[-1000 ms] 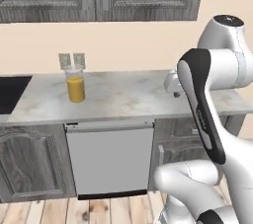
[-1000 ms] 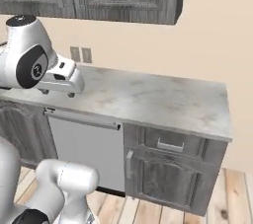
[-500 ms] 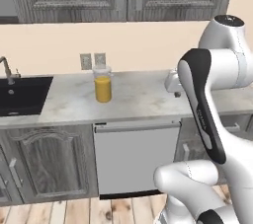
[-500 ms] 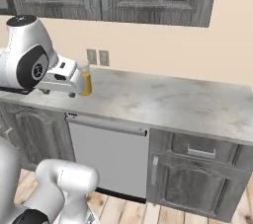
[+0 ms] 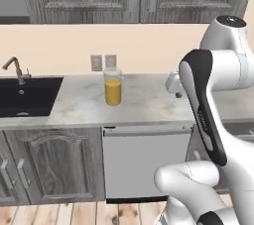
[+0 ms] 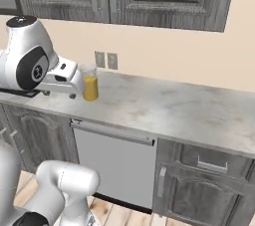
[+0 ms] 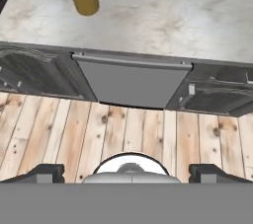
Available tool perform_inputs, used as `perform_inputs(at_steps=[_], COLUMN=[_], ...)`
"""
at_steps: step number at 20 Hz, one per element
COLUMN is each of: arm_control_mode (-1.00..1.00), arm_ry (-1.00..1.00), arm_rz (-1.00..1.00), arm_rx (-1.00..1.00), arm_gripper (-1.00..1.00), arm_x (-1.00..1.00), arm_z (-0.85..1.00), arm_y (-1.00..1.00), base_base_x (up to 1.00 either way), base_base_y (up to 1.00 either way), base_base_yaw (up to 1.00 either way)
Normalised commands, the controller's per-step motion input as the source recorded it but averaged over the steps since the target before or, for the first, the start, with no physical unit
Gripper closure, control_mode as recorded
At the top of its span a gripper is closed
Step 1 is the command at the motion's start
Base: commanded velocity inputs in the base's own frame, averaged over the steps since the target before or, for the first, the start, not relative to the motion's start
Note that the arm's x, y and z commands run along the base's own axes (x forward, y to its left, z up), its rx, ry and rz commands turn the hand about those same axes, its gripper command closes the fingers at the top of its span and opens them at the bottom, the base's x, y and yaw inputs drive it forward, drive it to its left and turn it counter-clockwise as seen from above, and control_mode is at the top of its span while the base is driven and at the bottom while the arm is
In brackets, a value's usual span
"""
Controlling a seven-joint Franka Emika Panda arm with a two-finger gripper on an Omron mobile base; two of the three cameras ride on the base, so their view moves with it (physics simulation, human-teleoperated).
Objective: There is a tray on the dining counter. Grab the cup, mug, and pitcher and place them on the tray. The pitcher may be placed next to the tray if it cannot fit the tray.
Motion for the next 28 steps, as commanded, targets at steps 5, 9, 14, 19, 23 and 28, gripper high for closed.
perform_inputs(at_steps=[5, 9, 14, 19, 23, 28], arm_control_mode=[1.00, 1.00, 1.00, 1.00, 1.00, 1.00], arm_ry=[0.00, 0.00, 0.00, 0.00, 0.00, 0.00], arm_rz=[0.00, 0.00, 0.00, 0.00, 0.00, 0.00], arm_rx=[0.00, 0.00, 0.00, 0.00, 0.00, 0.00], arm_gripper=[-1.00, -1.00, -1.00, -1.00, -1.00, -1.00], arm_x=[0.00, 0.00, 0.00, 0.00, 0.00, 0.00], arm_z=[0.00, 0.00, 0.00, 0.00, 0.00, 0.00], arm_y=[0.00, 0.00, 0.00, 0.00, 0.00, 0.00], base_base_x=[0.75, 0.59, 0.42, 0.20, 0.21, 0.28], base_base_y=[0.00, 0.03, 0.13, 0.24, 0.30, 0.32], base_base_yaw=[0.04, 0.07, 0.08, 0.17, 0.17, 0.14])
